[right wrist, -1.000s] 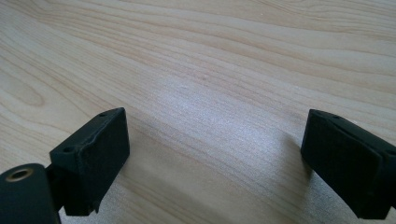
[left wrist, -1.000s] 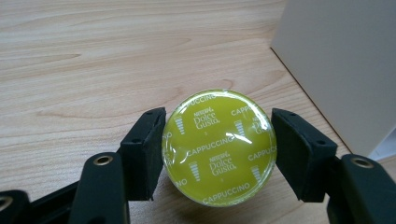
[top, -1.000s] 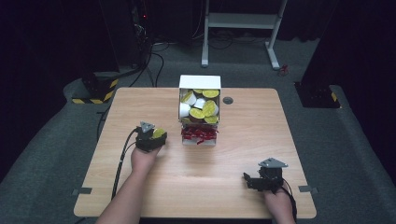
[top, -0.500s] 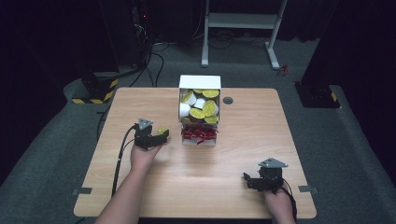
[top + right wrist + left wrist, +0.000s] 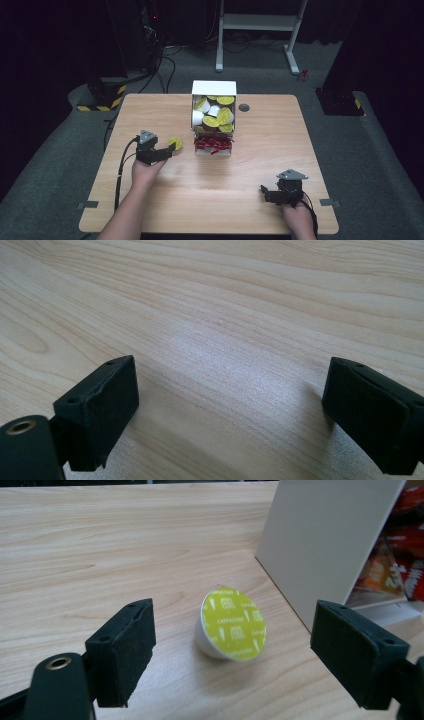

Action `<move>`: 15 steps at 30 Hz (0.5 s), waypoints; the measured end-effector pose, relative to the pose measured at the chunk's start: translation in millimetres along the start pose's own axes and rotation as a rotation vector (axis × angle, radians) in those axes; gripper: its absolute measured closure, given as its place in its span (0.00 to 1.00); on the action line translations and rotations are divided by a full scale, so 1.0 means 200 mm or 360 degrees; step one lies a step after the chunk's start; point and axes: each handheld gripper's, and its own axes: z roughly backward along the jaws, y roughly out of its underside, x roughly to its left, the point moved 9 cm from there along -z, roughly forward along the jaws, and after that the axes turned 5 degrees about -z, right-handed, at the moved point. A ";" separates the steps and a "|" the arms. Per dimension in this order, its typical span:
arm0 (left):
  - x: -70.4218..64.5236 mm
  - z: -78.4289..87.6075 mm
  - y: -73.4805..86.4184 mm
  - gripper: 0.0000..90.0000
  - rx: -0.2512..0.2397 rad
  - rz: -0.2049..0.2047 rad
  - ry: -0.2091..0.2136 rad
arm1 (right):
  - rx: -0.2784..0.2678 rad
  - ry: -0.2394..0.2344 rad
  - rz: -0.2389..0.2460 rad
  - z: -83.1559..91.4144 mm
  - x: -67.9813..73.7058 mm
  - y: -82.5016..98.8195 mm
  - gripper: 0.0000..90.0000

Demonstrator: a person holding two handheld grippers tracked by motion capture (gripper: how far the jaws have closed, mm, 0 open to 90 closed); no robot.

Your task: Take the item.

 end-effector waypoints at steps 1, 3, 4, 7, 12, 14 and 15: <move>0.00 0.03 0.01 0.20 -0.0002 0.0007 0.0016 | 0.0000 0.0000 0.0000 0.00 0.00 0.00 0.09; 0.01 0.04 0.01 0.20 -0.0001 0.0005 0.0026 | 0.0000 0.0000 0.0000 0.00 0.00 0.00 0.09; 0.01 0.06 0.02 0.20 0.0001 -0.0008 0.0025 | -0.0001 0.0000 0.0004 0.00 0.00 0.00 0.09; 0.01 0.10 0.04 0.19 0.0011 -0.0029 0.0032 | -0.0003 -0.0001 0.0010 0.00 0.00 0.00 0.09; 0.03 0.17 0.07 0.18 0.0019 -0.0035 0.0052 | -0.0003 -0.0001 0.0010 0.00 0.00 0.00 0.09; 0.04 0.20 0.10 0.18 0.0031 -0.0040 0.0057 | -0.0003 -0.0001 0.0009 0.00 0.00 0.00 0.09; 0.04 0.20 0.10 0.18 0.0031 -0.0040 0.0057 | -0.0003 -0.0001 0.0009 0.00 0.00 0.00 0.09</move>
